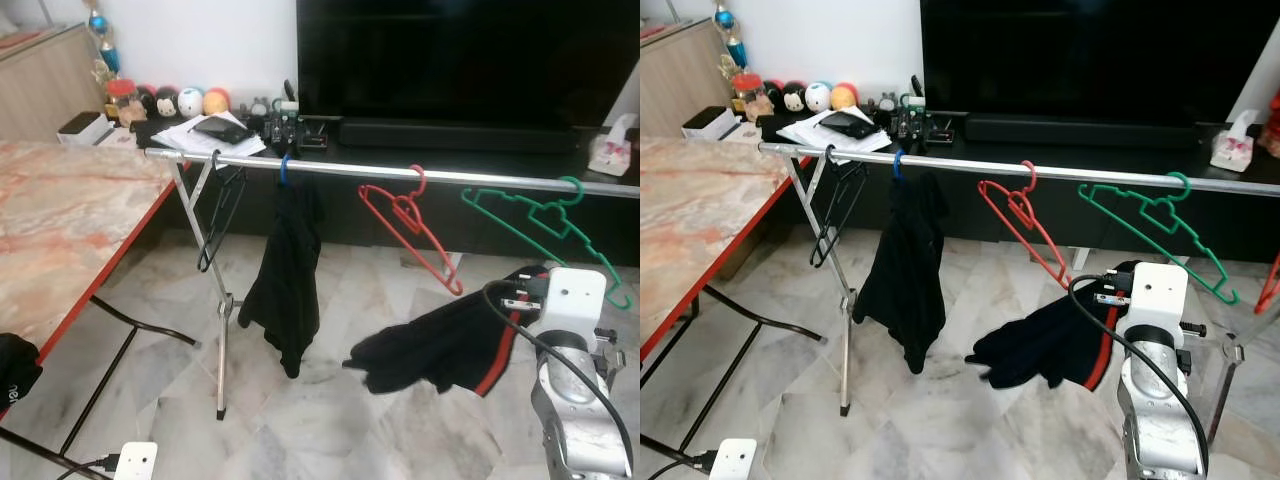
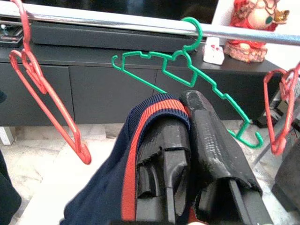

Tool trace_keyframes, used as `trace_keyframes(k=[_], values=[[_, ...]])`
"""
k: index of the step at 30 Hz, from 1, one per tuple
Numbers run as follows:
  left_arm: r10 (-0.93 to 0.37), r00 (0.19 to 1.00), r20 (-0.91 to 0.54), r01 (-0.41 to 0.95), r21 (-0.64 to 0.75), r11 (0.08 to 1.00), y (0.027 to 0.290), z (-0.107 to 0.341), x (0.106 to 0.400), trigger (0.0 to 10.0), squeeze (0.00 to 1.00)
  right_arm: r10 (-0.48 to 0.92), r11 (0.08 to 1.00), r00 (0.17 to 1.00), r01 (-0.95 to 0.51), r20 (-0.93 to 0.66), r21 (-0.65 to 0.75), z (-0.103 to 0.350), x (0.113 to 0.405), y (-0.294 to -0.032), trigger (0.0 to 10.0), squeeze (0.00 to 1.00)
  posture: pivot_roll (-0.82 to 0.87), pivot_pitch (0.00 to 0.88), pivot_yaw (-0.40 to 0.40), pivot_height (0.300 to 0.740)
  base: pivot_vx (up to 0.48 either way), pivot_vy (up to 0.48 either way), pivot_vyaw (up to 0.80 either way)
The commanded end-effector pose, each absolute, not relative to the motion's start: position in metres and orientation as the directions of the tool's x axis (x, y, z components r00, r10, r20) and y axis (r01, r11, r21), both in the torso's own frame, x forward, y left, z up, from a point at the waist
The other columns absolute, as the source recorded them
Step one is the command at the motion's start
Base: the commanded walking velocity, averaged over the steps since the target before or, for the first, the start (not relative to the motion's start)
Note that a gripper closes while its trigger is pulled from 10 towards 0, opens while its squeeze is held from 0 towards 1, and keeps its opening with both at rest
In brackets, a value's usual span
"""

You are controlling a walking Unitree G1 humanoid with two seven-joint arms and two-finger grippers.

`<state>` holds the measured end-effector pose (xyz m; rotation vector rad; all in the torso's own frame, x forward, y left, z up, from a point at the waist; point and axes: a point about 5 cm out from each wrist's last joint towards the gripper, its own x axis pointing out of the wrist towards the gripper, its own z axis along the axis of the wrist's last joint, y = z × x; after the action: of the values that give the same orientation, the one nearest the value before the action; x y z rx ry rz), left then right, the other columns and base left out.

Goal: Hang hanger

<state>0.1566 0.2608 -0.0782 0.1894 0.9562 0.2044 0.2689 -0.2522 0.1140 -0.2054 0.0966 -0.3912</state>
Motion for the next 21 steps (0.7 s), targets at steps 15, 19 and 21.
trace_keyframes(k=[15,19,21], values=[[0.254,0.553,-0.794,-0.074,0.257,0.964,0.2614,-0.0787,0.1553,10.0,0.00,-0.396,0.904,0.918,0.389,-0.005,-0.176,0.1218,0.2712,-0.2525,10.0,0.00,-0.18,0.016,0.020,0.740,0.000,-0.271,0.00],[0.254,0.553,-0.794,-0.074,0.257,0.964,0.2612,-0.0787,0.1553,10.0,0.00,-0.401,0.903,0.916,0.392,-0.015,-0.179,0.1185,0.2701,-0.2542,10.0,0.00,-0.18,0.014,0.019,0.740,0.000,-0.298,0.00],[0.255,0.553,-0.794,-0.074,0.257,0.963,0.2613,-0.0787,0.1552,10.0,0.00,-0.401,0.903,0.916,0.392,-0.016,-0.178,0.1182,0.2700,-0.2540,10.0,0.00,-0.18,0.009,0.020,0.740,0.000,-0.298,0.00]])
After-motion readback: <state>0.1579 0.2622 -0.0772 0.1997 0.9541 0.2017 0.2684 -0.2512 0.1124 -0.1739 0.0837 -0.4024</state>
